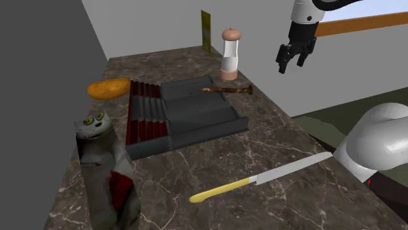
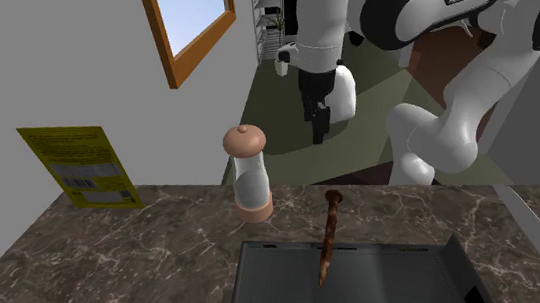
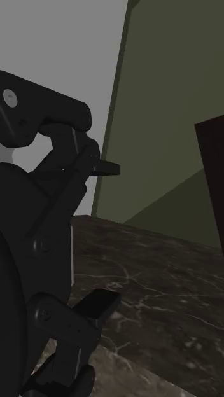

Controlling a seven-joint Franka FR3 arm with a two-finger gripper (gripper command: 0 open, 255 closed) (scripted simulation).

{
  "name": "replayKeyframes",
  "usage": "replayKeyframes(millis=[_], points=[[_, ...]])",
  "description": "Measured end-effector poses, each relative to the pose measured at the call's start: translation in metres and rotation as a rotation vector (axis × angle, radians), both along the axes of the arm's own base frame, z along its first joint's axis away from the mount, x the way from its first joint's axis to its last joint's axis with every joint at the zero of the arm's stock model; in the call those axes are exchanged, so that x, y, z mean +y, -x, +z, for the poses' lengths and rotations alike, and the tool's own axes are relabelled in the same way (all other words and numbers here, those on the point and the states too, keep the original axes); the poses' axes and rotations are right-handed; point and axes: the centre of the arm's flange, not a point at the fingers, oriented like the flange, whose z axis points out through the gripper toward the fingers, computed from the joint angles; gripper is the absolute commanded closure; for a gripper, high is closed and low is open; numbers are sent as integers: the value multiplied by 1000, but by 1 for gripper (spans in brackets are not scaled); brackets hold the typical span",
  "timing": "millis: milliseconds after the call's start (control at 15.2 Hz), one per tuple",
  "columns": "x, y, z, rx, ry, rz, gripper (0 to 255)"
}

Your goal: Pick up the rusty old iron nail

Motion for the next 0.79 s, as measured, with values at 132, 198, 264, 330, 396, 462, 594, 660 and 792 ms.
replayKeyframes(millis=[132,198,264,330,396,462,594,660,792], points=[[3,-5,0,-4,-2,26,0],[10,-12,-2,-10,-5,67,0],[16,-16,-2,-17,-9,115,0],[25,-23,-1,-25,-13,167,0],[35,-28,1,-33,-17,221,0],[44,-37,2,-42,-22,275,0],[64,-45,3,-58,-30,386,0],[75,-51,3,-67,-35,441,0],[94,-59,3,-84,-44,553,0]])
